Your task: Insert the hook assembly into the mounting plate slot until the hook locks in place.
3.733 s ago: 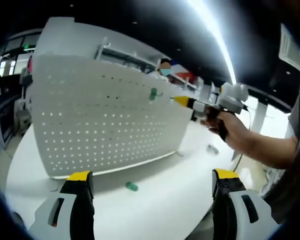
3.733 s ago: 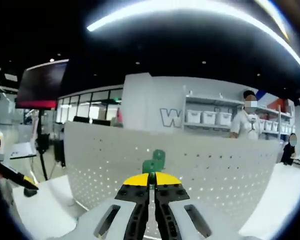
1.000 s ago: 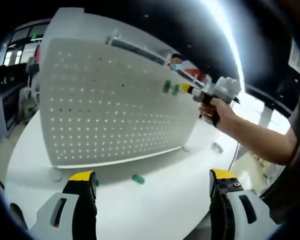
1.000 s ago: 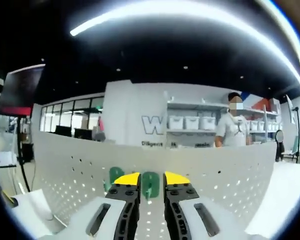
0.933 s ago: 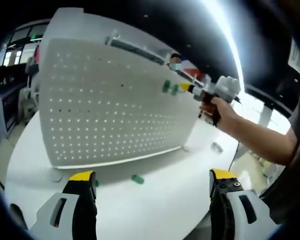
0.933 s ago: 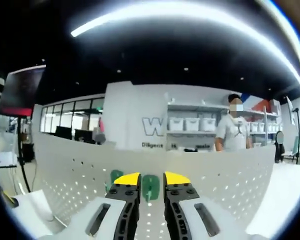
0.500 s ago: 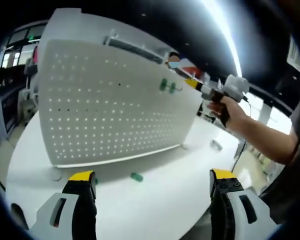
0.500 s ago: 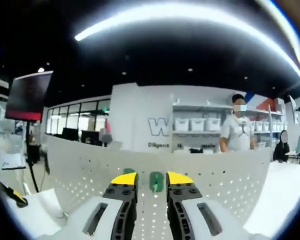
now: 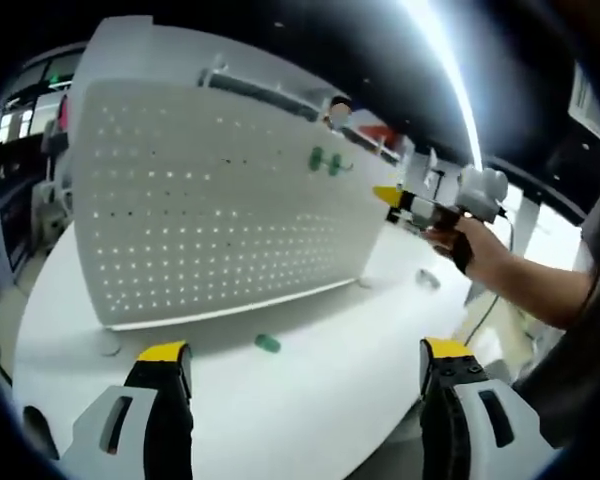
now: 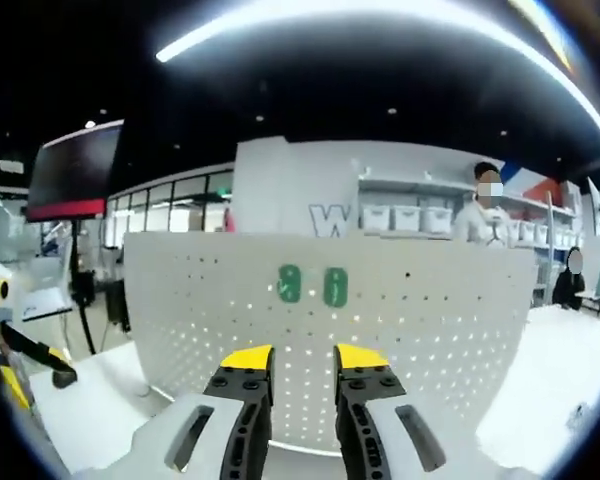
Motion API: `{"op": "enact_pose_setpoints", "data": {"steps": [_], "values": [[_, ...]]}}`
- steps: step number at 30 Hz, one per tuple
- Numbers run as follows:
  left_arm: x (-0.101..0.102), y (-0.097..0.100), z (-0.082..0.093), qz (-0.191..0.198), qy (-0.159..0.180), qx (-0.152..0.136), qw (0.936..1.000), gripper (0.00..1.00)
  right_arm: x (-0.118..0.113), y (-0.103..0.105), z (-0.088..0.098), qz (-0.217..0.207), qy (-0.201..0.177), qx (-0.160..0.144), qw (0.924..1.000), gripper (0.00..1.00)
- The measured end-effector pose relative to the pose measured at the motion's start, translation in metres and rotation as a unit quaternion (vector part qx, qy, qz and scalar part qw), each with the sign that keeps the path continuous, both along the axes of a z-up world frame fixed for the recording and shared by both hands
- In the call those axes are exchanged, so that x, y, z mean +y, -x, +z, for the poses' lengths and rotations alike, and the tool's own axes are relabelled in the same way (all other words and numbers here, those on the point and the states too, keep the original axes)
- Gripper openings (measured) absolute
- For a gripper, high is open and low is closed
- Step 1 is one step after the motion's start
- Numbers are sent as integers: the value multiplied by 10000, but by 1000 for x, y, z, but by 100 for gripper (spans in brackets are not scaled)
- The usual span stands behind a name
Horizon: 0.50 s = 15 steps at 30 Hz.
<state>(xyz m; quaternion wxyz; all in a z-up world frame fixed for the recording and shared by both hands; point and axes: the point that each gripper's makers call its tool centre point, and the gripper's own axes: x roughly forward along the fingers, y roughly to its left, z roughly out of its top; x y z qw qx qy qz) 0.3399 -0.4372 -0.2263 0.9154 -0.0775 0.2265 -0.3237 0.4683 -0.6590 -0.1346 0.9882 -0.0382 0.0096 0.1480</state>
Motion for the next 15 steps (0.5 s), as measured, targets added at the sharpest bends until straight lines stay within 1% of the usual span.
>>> {"op": "enact_pose_setpoints", "data": {"steps": [3,8,11,15], "values": [[0,4,-5,-54,-132,20,9999,94,-6,11,-12,-2,7,151,9999,22],[-1,9,-9,-70,-142,50,9999,94,-14,25,-28,-49,4,340,9994,22],[-1,12,-13,-73,-136,98,9998,94,-12,33,-40,-20,32,484,9988,22],[-1,15,-16,-91,-148,131,9998,94,-1,45,-55,121,74,652,9978,22]]}}
